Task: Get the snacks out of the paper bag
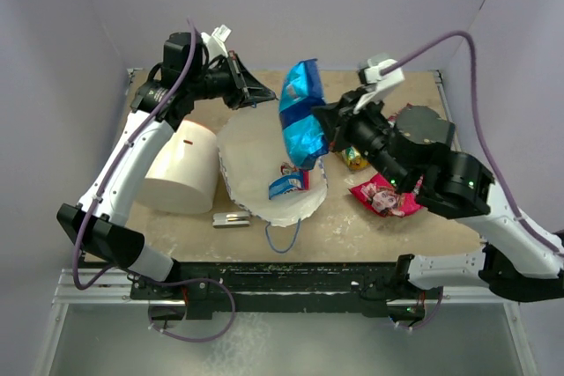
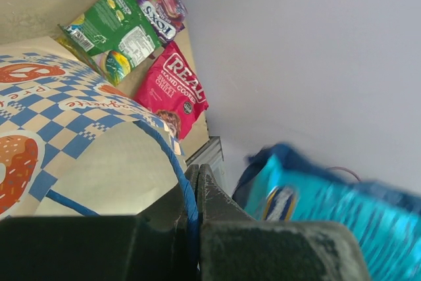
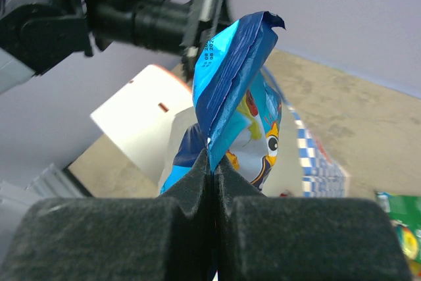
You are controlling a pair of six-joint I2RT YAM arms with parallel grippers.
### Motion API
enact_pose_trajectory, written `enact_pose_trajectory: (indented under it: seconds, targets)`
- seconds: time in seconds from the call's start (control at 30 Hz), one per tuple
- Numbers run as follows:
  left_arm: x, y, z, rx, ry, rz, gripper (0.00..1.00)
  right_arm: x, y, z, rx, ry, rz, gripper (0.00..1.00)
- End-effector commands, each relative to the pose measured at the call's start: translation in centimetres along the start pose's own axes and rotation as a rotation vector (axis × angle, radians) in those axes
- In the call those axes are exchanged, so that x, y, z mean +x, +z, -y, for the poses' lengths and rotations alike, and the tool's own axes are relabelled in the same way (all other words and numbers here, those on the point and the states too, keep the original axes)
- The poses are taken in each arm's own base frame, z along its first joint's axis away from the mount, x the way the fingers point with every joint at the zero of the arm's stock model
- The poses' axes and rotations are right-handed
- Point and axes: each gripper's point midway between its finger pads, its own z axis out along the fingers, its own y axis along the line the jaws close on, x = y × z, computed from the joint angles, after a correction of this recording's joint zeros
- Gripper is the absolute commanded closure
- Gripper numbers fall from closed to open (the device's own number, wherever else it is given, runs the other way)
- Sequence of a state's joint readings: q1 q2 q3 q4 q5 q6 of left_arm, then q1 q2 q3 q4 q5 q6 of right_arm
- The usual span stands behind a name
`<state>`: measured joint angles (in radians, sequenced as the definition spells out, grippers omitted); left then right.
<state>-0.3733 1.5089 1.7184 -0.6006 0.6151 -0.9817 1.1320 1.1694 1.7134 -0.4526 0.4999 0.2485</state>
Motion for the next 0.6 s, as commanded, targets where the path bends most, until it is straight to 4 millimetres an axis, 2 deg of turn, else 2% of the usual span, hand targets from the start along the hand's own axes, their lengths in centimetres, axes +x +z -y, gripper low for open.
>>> enact_pose_trajectory:
  seconds: [0.0, 0.1, 0.23, 0.37, 0.43, 0.57]
  targets:
    - [-0.6, -1.8, 1.6, 0.027, 0.088, 0.059, 1.00, -8.8, -6.2, 7.0, 0.262, 0.142, 0.281, 1.00]
    - [-0.7, -2.1, 1.3, 0.004, 0.113, 0.068, 1.00, -9.2, -7.9, 9.7, 0.393, 0.159, 0.311, 1.00]
    - [-0.8, -2.4, 1.5, -0.005, 0.137, 0.068, 1.00, -7.5, -8.4, 12.7, 0.611, 0.018, 0.240, 1.00]
    - [-1.3, -2.5, 1.8, -0.029, 0.161, 0.063, 1.00, -5.4, -7.7, 16.2, 0.859, -0.239, 0.122, 1.00]
    - [-1.1, -2.3, 1.6, -0.030, 0.157, 0.055, 1.00, -4.0, -6.3, 17.9, 0.875, -0.260, 0.076, 1.00]
    - [-0.9, -2.4, 1.3, -0.030, 0.147, 0.056, 1.00, 0.5, -4.9, 20.9, 0.936, -0.212, -0.054, 1.00]
